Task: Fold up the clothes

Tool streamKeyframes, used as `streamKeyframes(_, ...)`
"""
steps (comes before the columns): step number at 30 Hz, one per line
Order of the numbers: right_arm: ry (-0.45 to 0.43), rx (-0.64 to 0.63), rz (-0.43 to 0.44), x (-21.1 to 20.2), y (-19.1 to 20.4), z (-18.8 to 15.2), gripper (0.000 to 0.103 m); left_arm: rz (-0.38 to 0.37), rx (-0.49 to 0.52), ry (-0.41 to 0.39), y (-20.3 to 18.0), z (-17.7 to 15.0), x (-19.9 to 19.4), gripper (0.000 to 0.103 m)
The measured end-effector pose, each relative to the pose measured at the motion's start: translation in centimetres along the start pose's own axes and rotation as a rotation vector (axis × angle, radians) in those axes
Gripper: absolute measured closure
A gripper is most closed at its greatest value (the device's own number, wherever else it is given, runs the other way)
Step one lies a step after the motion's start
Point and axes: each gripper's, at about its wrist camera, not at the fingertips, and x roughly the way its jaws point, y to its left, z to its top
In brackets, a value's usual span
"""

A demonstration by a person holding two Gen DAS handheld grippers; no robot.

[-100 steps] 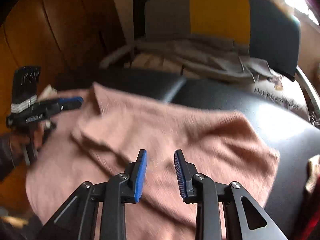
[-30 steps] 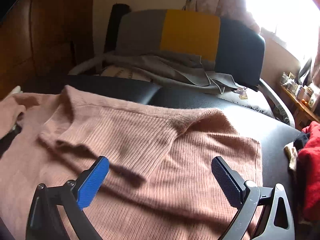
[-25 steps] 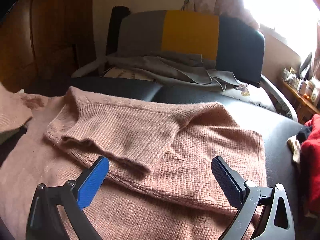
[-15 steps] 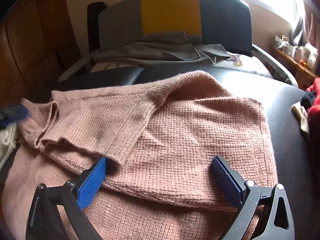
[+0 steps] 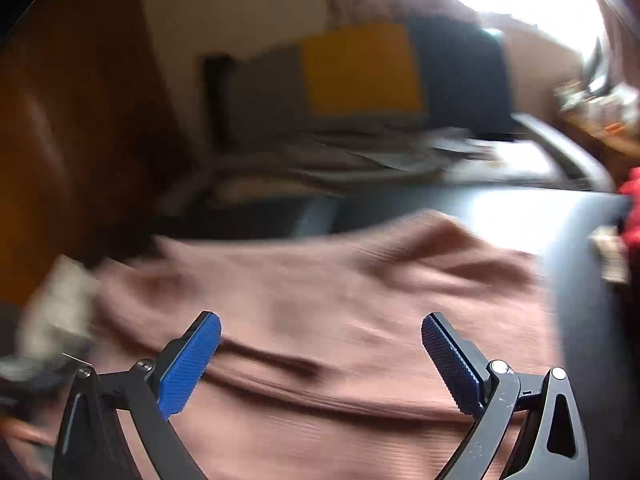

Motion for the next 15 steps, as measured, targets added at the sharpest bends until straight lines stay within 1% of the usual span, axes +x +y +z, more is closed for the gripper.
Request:
streamKeyframes(1,-0.004,-0.002,0.088,0.2,1.4,0.7,0.005,-0.023,-0.011,-0.003,0.3,0.0,-0.1,0.054)
streamKeyframes(2,0.011,-0.029,0.14,0.9,3.1,1.1,0.009,-0.04,-0.016,-0.003,0.5,0.0,-0.1,0.052)
streamKeyframes(3,0.026,-0.059,0.189,1.7,4.8,1.5,0.019,-0.053,-0.02,-0.001,0.6,0.0,0.0,0.052)
streamKeyframes(4,0.056,-0.052,0.201,3.0,5.6,1.4,0.032,-0.066,-0.028,-0.006,0.8,-0.1,-0.1,0.052)
streamKeyframes(5,0.087,-0.044,0.211,4.4,6.3,1.4,0.037,-0.077,-0.035,-0.014,0.9,-0.2,-0.2,0.052)
streamKeyframes(10,0.241,0.001,0.261,11.2,9.8,1.1,0.04,-0.118,-0.067,-0.029,1.2,-0.4,-0.2,0.052)
streamKeyframes(12,0.262,0.04,0.257,12.7,9.8,0.5,0.04,-0.131,-0.075,-0.033,1.4,-0.5,-0.3,0.052)
streamKeyframes(15,0.266,0.07,0.252,14.4,9.7,0.6,0.04,-0.147,-0.087,-0.036,1.6,-0.5,-0.2,0.052)
